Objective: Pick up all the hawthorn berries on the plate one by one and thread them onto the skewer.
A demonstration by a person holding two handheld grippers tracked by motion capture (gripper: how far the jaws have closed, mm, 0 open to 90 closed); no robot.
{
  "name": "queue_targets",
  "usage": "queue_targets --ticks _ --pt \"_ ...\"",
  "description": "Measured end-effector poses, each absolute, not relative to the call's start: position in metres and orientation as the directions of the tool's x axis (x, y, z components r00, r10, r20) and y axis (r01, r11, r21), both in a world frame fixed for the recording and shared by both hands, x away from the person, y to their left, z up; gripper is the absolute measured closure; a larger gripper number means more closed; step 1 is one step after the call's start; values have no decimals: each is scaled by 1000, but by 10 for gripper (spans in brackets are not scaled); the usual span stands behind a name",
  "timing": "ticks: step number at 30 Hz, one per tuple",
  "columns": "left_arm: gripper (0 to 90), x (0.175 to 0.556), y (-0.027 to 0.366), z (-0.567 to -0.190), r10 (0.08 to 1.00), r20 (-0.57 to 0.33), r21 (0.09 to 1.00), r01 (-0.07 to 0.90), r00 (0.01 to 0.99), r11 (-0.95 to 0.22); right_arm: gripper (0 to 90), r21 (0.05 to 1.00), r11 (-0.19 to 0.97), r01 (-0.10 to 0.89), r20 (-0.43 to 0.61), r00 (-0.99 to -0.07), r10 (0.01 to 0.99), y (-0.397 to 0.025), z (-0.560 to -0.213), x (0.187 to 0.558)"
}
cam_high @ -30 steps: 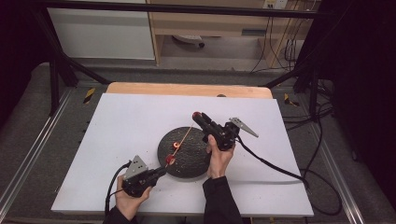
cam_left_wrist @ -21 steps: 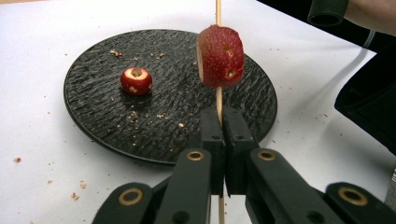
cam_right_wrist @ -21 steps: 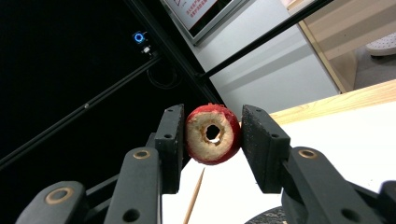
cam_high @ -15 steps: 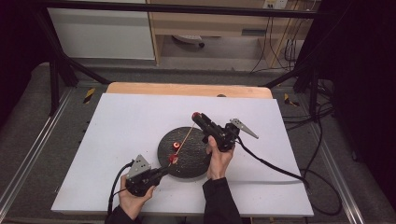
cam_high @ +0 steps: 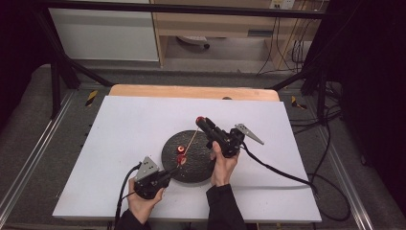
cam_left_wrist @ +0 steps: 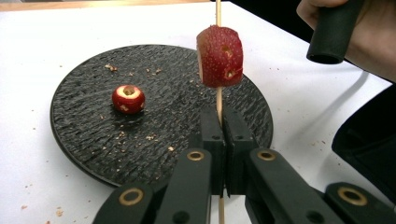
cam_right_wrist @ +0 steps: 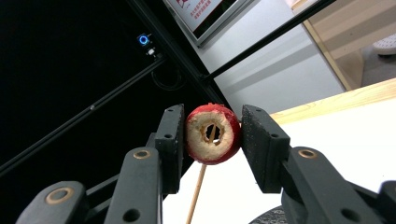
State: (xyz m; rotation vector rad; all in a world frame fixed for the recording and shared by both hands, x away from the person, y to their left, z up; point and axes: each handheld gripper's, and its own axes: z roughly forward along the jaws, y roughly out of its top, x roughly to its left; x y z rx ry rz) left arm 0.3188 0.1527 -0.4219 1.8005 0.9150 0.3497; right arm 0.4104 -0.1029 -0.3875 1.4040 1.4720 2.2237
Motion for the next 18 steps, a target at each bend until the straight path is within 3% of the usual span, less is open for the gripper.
queue_targets --ticks 18 --pt "884 335 141 -407 727 -191 898 417 660 -142 614 776 -486 403 628 -571 528 -97 -397 403"
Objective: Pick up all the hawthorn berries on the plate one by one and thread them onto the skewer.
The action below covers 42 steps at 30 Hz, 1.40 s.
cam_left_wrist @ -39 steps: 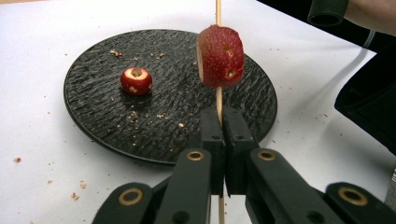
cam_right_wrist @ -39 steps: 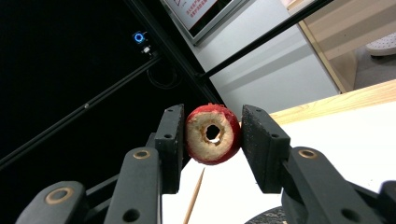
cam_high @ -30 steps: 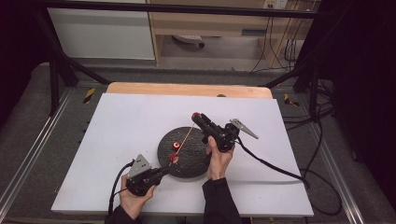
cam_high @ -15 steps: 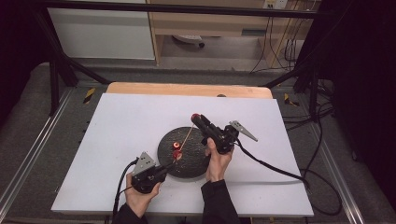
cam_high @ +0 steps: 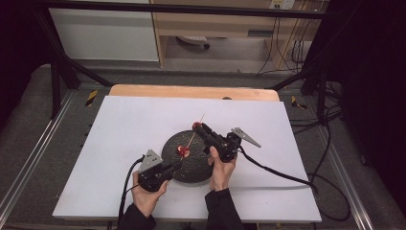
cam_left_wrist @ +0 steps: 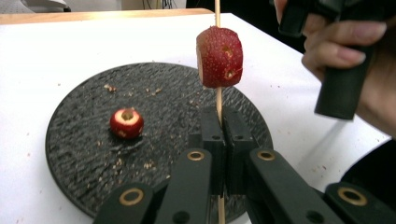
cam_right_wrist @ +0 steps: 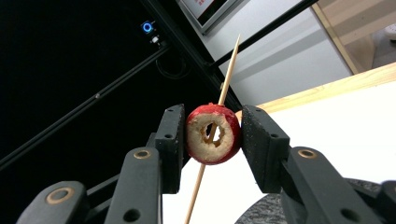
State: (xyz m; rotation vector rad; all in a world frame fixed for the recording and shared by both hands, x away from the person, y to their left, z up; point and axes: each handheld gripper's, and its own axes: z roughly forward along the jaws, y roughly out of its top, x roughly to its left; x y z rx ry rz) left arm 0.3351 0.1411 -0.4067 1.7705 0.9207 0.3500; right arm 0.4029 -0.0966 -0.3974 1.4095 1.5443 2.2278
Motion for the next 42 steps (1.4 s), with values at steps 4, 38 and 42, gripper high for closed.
queue_targets --ticks 4,38,42 --pt "884 341 138 -402 725 -193 898 416 661 -141 614 780 -472 410 623 -576 529 -96 -398 400" --pt "884 350 156 -409 712 -155 881 422 685 -214 246 857 -210 471 487 -603 632 -119 -396 393" --pt "884 348 166 -409 713 -152 876 428 685 -225 182 861 -164 482 461 -603 651 -124 -398 394"
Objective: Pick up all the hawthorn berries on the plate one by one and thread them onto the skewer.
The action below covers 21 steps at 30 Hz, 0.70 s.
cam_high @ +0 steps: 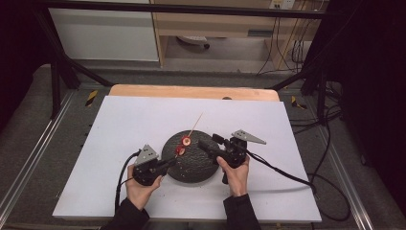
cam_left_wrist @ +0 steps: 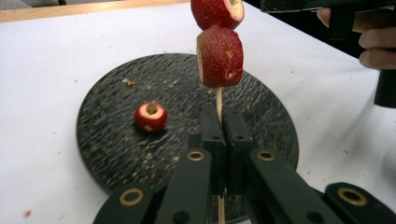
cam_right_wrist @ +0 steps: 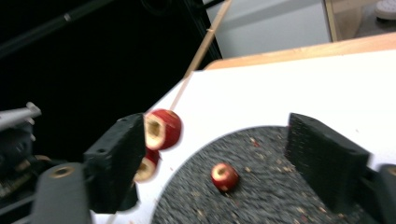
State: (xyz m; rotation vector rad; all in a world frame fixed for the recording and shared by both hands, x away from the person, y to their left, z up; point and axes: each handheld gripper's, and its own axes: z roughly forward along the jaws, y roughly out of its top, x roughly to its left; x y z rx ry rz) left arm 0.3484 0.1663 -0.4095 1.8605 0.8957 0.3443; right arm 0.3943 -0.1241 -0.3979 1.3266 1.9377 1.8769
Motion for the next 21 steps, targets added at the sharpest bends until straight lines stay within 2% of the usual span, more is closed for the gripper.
queue_targets --ticks 4,7,21 --pt "884 346 175 -410 708 -144 874 424 691 -236 91 853 -81 516 430 -606 670 -128 -403 395" --pt "884 343 183 -411 709 -130 872 421 693 -252 65 850 -25 526 398 -611 684 -129 -406 395" --pt "883 334 228 -422 729 -120 852 447 673 -272 32 815 144 561 306 -628 715 -129 -412 398"
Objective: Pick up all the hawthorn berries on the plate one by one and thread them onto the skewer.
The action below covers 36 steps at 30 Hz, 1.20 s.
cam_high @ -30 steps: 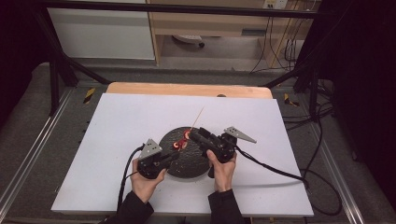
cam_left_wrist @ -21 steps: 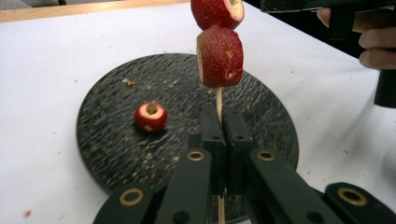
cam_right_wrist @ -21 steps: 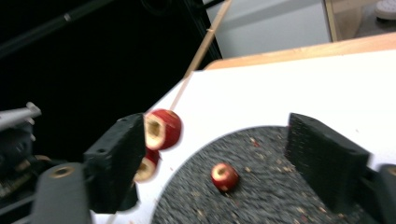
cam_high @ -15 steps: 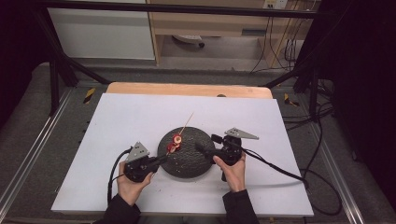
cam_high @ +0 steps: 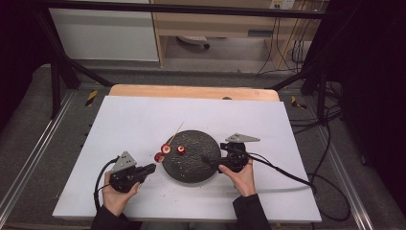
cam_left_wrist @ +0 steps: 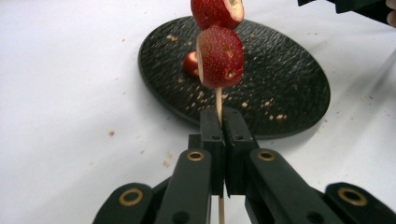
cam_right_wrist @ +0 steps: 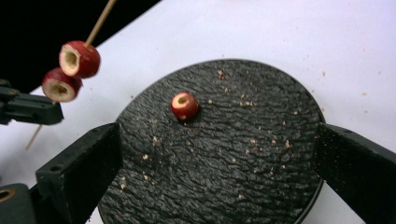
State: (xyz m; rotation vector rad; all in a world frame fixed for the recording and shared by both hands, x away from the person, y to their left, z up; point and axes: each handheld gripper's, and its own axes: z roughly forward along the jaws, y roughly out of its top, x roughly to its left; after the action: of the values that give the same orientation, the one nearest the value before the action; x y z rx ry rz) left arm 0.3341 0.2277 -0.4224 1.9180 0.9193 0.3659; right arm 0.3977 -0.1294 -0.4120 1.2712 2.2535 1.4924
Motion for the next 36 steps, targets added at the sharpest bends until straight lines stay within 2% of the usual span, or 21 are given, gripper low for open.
queue_targets --ticks 14,25,36 --pt "883 329 257 -427 746 -117 844 462 656 -274 31 762 307 570 215 -670 710 -105 -399 410" --pt "883 328 265 -430 751 -120 842 468 649 -269 45 709 411 573 161 -699 696 -75 -388 429" --pt "883 329 268 -429 753 -125 842 471 646 -263 54 667 466 582 139 -712 689 -46 -386 448"
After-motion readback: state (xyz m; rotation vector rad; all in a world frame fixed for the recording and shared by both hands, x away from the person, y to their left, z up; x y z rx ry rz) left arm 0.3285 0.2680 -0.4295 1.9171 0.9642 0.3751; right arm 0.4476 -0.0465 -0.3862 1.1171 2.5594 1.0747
